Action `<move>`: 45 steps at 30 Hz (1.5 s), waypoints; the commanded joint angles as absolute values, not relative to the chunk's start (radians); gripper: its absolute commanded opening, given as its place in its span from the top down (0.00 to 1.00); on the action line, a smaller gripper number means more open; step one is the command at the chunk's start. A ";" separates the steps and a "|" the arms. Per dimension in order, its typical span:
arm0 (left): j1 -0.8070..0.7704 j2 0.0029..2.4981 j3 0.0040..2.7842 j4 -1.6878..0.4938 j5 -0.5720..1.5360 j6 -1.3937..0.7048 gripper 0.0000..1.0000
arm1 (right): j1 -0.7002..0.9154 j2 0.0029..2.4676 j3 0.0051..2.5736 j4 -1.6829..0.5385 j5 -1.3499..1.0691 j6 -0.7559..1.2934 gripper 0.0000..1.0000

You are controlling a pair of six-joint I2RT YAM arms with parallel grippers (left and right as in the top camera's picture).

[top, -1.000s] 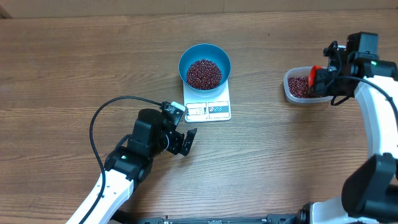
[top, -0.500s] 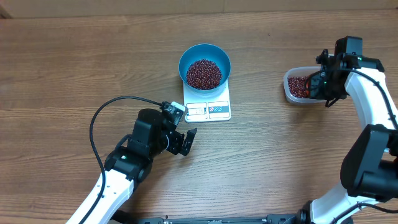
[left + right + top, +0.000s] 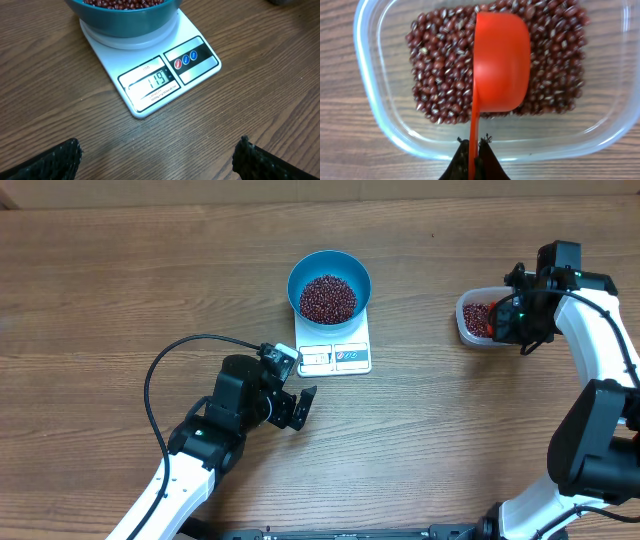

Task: Scoop item into bowl and weigh 150g on scale
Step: 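Dip the red scoop into the bean tub and scoop beans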

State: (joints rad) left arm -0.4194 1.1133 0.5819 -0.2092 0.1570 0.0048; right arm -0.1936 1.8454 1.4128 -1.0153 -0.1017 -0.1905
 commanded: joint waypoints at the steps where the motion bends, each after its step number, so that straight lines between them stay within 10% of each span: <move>1: -0.425 1.118 0.586 -0.205 0.168 -0.004 0.00 | -0.182 1.856 1.408 -1.029 -0.184 -0.243 0.96; 45: -0.425 1.118 0.586 -0.204 0.168 -0.004 0.00 | -0.428 1.855 1.430 -1.070 -0.723 -0.263 0.96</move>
State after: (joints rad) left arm -0.4194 1.1133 0.5819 -0.2092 0.1570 0.0048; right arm -0.4255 1.8458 1.4128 -1.0637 -0.6575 -0.2447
